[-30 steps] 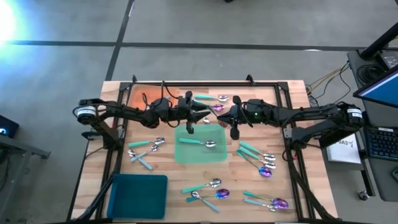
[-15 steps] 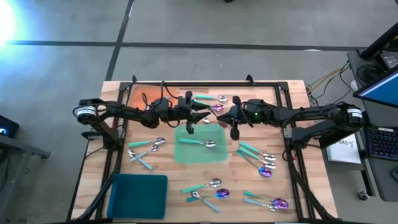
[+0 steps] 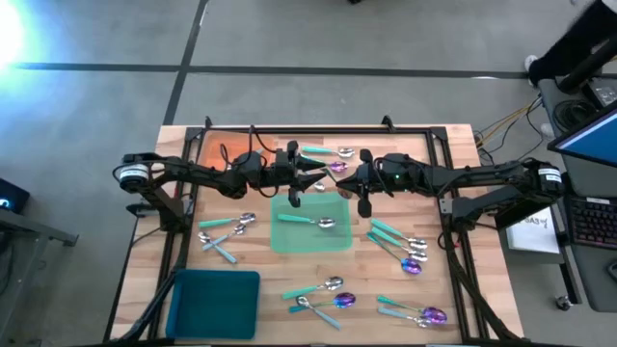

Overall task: Sort silverware by color (type)
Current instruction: Put the iridescent spoon into the blue bin

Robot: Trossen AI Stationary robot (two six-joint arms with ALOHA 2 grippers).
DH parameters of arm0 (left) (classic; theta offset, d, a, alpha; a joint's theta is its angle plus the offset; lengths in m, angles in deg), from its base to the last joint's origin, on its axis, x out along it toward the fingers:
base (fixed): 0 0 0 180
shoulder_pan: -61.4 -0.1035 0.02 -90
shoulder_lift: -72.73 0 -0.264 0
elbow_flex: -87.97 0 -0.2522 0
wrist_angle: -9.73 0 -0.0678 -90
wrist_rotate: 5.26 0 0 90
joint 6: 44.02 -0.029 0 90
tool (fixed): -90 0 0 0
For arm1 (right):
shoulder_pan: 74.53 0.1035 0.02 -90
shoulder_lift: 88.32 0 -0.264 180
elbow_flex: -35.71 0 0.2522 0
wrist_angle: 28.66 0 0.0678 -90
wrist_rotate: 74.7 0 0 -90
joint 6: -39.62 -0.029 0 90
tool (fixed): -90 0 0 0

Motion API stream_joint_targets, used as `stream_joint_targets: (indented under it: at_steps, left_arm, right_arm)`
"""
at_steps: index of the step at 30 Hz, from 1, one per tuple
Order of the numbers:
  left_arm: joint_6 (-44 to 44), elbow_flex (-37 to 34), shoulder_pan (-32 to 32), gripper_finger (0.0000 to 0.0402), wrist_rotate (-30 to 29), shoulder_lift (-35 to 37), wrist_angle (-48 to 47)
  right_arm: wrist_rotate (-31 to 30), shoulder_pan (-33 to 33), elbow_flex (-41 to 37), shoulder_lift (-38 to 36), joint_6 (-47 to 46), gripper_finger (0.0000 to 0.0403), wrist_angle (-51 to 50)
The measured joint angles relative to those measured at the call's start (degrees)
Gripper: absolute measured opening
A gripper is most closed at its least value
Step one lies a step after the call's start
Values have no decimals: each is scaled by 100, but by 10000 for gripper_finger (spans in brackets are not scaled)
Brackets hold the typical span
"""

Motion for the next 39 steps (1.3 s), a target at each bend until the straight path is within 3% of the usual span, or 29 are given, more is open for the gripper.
stream_joint_targets:
  at_steps: [12, 19, 22, 27, 39]
  left_arm:
    - [-267, 41, 0, 123, -6, 0, 74]
    - [-739, 463, 2, 120, -19, 4, -560]
    - [-755, 511, 0, 98, -41, 4, -745]
    - [-730, 511, 4, 14, -37, 4, -719]
    - [-548, 511, -4, 1, -76, 4, -737]
  right_arm:
    - [-2, 0, -2, 0, 4, 8, 168]
    - [-2, 0, -2, 0, 4, 8, 250]
    - [-4, -2, -2, 0, 7, 8, 252]
    - [-24, -2, -2, 0, 12, 8, 256]
    - [-383, -2, -2, 0, -164, 26, 276]
